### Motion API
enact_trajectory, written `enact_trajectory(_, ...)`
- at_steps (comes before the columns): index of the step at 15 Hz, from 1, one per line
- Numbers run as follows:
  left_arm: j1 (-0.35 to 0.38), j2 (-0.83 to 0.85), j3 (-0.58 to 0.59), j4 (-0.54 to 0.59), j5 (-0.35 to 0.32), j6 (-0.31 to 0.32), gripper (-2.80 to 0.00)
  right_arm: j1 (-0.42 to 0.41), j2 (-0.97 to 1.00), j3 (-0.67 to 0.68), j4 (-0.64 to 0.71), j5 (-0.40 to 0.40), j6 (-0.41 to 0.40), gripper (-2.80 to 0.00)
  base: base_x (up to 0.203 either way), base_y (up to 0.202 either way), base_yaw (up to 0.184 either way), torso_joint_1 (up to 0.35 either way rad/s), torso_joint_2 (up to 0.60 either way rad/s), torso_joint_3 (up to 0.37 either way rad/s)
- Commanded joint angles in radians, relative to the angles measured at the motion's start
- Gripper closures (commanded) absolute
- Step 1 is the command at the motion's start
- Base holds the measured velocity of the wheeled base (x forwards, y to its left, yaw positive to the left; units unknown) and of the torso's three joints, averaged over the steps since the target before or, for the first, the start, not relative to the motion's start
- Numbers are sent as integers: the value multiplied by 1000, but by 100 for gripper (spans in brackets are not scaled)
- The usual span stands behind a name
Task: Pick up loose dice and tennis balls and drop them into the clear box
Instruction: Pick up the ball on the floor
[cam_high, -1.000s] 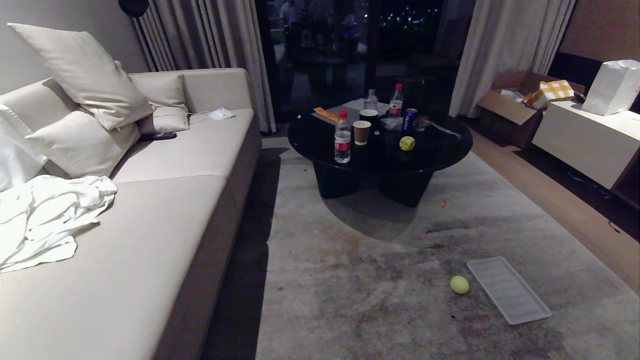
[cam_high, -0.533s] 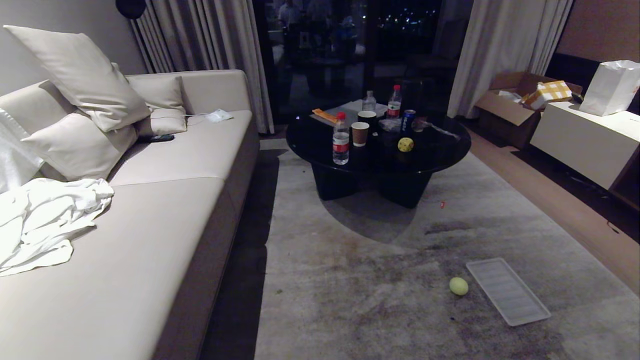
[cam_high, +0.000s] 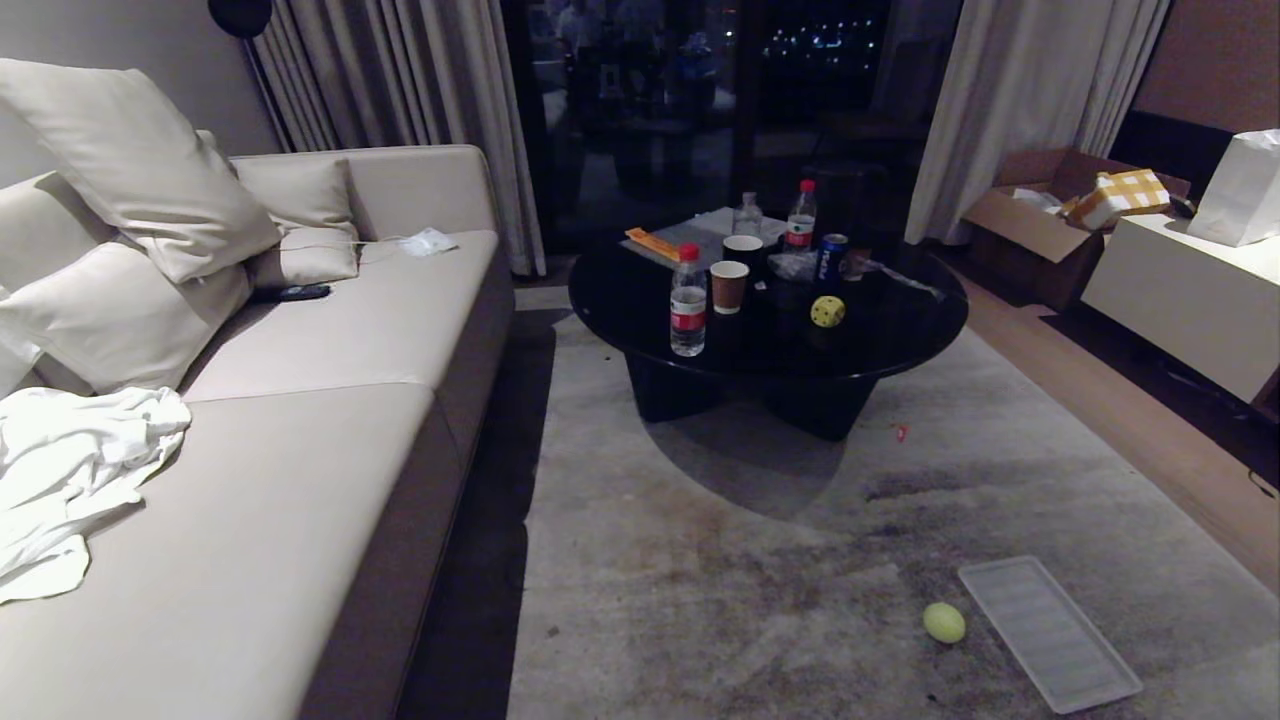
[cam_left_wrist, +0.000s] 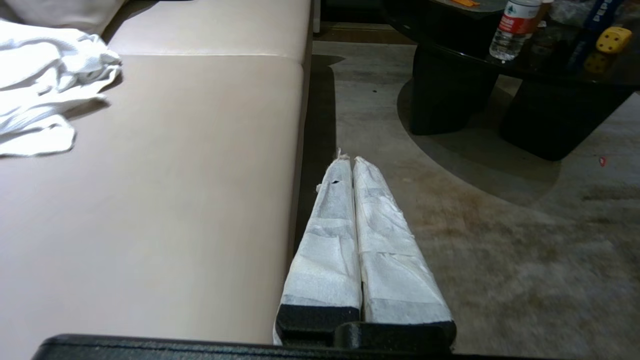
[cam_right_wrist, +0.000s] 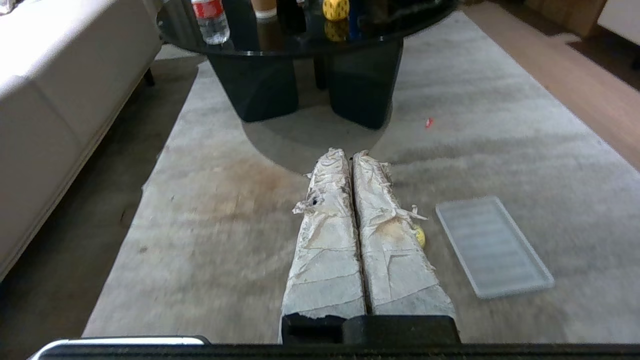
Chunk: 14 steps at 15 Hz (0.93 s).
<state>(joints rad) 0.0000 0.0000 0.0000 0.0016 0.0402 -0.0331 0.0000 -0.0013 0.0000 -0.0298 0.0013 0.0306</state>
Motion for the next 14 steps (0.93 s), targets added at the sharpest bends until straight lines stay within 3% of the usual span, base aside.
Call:
enact_trajectory(1,-1,2,2,0,0,-1,0,0,1,9,-1,0,2,0,186,0,-2,-5,2,2)
enact_trajectory(14,0,2,2,0,0,-1,0,0,1,9,-1,0,2,0,184,0,0,2,2,2)
